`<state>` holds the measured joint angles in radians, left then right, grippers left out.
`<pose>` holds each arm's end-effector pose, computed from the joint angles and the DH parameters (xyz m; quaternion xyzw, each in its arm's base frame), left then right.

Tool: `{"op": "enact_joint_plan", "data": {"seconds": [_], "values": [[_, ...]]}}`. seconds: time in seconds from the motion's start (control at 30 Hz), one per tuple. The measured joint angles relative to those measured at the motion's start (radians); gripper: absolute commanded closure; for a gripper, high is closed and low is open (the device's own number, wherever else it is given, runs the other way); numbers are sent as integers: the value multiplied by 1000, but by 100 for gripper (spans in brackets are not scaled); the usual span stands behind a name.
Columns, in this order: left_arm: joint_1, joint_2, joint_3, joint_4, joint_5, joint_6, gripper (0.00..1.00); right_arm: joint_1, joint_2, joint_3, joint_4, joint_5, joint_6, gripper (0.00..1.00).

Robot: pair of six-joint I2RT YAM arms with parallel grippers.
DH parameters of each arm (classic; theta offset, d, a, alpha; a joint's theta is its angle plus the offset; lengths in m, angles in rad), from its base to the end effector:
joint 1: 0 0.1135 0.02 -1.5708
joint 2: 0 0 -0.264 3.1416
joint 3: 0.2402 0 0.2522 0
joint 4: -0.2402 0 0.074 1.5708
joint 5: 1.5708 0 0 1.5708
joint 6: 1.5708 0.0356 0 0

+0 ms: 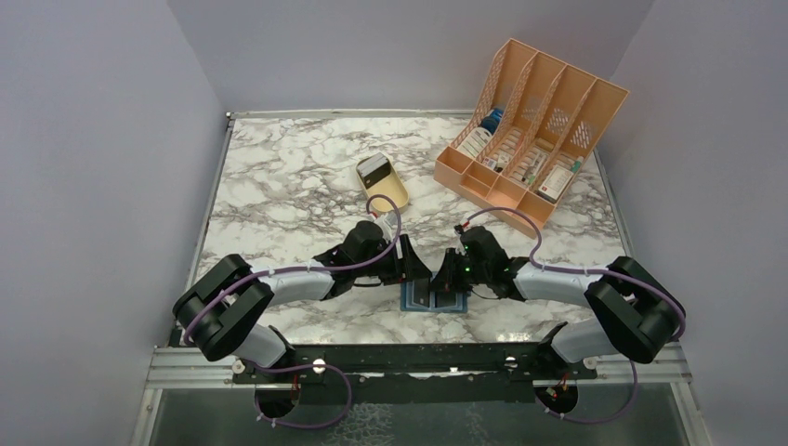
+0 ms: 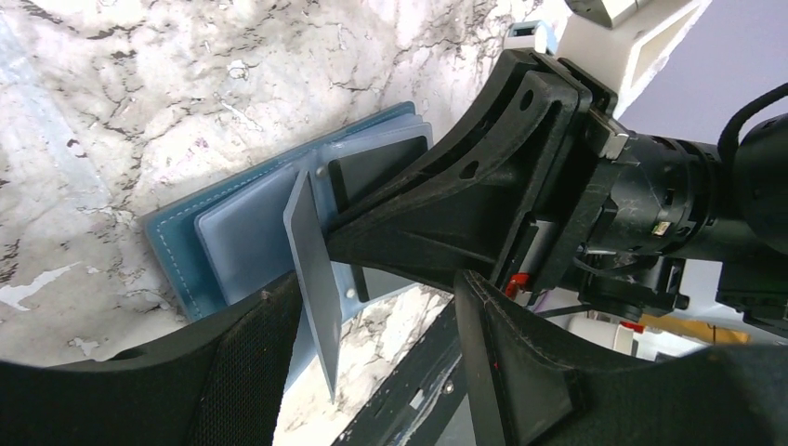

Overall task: Put the credit cards into the card holder
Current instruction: Turn over the card slot in the card holder.

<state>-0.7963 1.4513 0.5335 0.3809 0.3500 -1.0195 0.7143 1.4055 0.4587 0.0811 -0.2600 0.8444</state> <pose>0.1852 -0.2068 0.1626 -0.0098 0.8603 -0.4768 0.1802 0.1743 0.1632 0.1276 0.0158 0.9315 0.3272 0.1581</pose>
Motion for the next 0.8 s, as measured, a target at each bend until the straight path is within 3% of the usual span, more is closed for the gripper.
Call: {"op": "enact_joint_plan", "data": {"seconds": [0.27,0.8], "values": [[-3,0,0,31,18,-23,37,0,-20,15,-37,0,-5,75],[-27,0,0,66,28,-42,37,0,-172,16,-161,101,-8,68]]}}
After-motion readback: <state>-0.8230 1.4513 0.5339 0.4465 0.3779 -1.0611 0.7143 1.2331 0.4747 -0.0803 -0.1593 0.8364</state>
